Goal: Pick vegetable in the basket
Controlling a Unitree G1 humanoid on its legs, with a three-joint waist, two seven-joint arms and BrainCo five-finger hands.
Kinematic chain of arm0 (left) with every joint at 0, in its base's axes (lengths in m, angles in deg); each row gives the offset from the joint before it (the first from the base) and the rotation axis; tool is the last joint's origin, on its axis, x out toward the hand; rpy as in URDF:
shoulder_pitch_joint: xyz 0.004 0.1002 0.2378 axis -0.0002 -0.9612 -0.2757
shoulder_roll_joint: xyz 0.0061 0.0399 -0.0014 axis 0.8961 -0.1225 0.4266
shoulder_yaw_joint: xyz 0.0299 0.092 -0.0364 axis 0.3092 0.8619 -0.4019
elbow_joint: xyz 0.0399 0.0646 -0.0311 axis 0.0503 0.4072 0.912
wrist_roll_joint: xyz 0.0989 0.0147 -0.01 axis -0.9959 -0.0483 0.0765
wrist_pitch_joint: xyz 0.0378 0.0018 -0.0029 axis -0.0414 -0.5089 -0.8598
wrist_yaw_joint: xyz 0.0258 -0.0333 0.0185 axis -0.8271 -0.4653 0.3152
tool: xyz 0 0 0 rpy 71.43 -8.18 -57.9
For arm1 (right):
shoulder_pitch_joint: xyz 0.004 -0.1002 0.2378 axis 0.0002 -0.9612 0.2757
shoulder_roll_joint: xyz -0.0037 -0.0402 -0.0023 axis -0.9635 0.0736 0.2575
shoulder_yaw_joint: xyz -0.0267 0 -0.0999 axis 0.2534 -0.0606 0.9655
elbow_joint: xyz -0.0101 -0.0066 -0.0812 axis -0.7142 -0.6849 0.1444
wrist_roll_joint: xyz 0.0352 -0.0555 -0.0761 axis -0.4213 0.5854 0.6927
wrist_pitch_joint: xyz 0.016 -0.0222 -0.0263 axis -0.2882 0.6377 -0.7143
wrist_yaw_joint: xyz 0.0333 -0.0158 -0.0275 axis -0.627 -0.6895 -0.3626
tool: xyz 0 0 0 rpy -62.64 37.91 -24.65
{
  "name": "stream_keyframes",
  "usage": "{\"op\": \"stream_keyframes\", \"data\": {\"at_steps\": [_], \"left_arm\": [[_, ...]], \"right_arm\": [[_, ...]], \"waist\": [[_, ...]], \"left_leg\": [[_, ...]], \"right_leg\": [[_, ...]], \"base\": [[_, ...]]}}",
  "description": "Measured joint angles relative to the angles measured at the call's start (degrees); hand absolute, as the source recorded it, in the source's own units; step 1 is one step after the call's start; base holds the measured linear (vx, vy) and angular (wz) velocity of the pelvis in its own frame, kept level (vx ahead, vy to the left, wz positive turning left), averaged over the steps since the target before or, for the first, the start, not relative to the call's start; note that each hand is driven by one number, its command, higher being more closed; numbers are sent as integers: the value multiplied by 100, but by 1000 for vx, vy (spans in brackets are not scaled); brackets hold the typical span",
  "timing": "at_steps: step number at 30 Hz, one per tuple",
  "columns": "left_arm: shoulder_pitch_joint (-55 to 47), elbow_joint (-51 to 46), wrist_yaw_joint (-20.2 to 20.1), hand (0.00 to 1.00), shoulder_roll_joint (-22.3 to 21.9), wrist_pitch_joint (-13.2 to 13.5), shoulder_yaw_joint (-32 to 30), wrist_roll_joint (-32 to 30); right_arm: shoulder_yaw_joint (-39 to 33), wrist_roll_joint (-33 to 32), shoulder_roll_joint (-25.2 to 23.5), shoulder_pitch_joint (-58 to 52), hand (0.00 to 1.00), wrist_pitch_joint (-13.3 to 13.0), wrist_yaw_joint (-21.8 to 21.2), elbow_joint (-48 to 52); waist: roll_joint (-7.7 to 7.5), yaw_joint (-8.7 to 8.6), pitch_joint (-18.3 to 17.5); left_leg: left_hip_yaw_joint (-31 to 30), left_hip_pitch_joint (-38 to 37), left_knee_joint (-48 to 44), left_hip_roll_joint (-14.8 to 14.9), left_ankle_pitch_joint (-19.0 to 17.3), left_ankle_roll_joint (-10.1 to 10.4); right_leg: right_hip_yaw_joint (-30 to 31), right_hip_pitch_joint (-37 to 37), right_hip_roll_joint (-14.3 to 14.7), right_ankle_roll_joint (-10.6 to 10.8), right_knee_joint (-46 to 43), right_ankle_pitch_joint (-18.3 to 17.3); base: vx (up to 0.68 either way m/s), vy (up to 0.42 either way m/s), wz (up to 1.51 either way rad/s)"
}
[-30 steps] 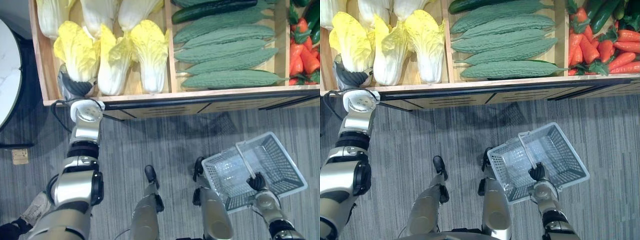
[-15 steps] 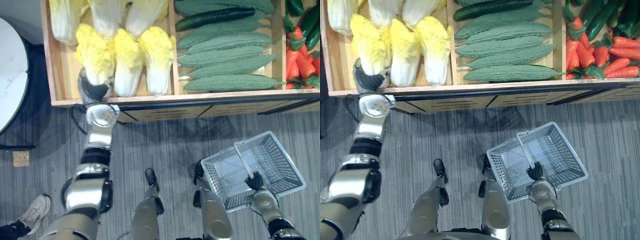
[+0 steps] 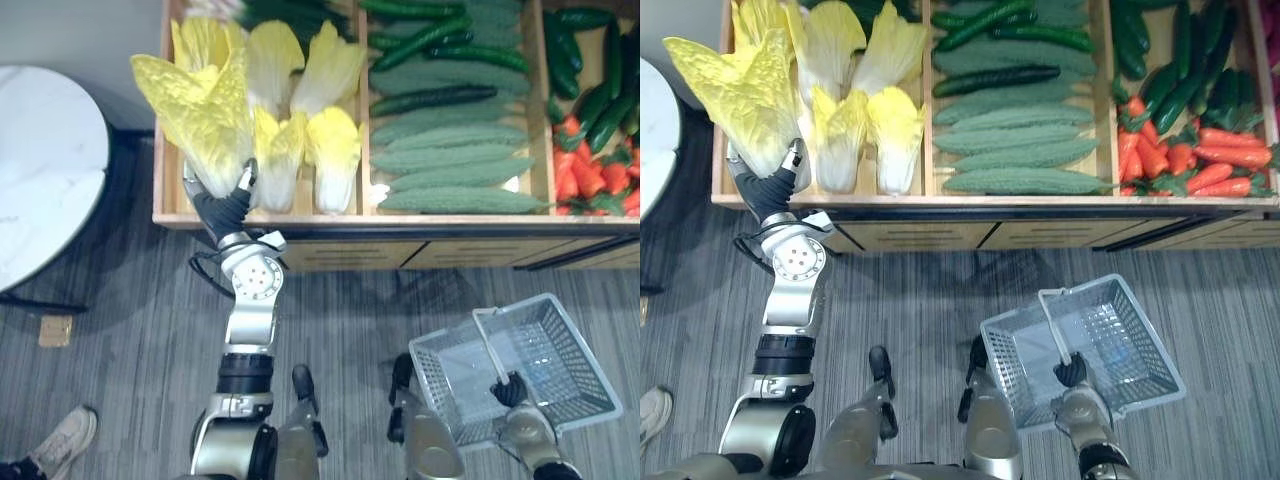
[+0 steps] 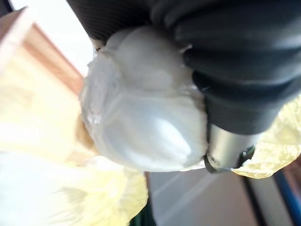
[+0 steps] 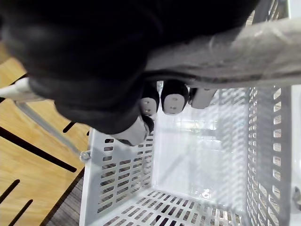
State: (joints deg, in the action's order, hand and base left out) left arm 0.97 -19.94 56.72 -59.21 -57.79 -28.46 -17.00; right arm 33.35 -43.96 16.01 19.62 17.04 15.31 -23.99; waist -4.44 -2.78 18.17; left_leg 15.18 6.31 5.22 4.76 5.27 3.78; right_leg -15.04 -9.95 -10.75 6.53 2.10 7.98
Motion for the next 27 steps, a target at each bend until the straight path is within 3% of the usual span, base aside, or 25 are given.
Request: {"op": "stream_keyframes", "data": {"at_steps": [5,9,14,17,21,27], "left_arm": [[-98,-524,103,100,36,11,59,-454],[-313,-707,-162,100,441,186,533,-664],[-614,-871,-1166,100,1126,634,1296,-666],[-762,-866,-1732,100,1430,870,1690,-607],[-776,-864,-2369,100,1906,1165,2483,-547],[-688,-1203,-2887,100,2411,1494,3599,-308]], "right_arm": [[3,52,-17,-205,100,6,-2,-71],[73,106,287,-401,100,12,-82,316],[530,302,1262,-414,100,7,-356,1202],[980,444,1737,-318,100,-207,-643,1730],[1492,521,2208,-45,100,-399,-963,2349],[1995,620,2832,-18,100,-451,-964,3697]], "waist": [[-9,13,-394],[106,-16,-735],[242,-107,-954],[302,-212,-1030],[401,-199,-1125],[496,-184,-1306]], "left_leg": [[197,-303,19,41,-84,47],[590,-565,23,91,-221,108],[1345,-1024,23,119,-395,174],[1920,-1351,23,116,-521,237],[2802,-1814,22,97,-727,330],[3594,-1959,-755,429,-1257,492]], "right_leg": [[186,212,30,2,83,0],[559,229,112,8,88,3],[1296,215,265,82,98,54],[1830,217,387,110,121,76],[2600,217,575,157,124,173],[3141,207,858,157,86,186]], "base": [[37,5,-20],[6,-8,-48],[22,-16,-81],[30,-18,-88],[34,-14,-106],[16,-45,-62]]}}
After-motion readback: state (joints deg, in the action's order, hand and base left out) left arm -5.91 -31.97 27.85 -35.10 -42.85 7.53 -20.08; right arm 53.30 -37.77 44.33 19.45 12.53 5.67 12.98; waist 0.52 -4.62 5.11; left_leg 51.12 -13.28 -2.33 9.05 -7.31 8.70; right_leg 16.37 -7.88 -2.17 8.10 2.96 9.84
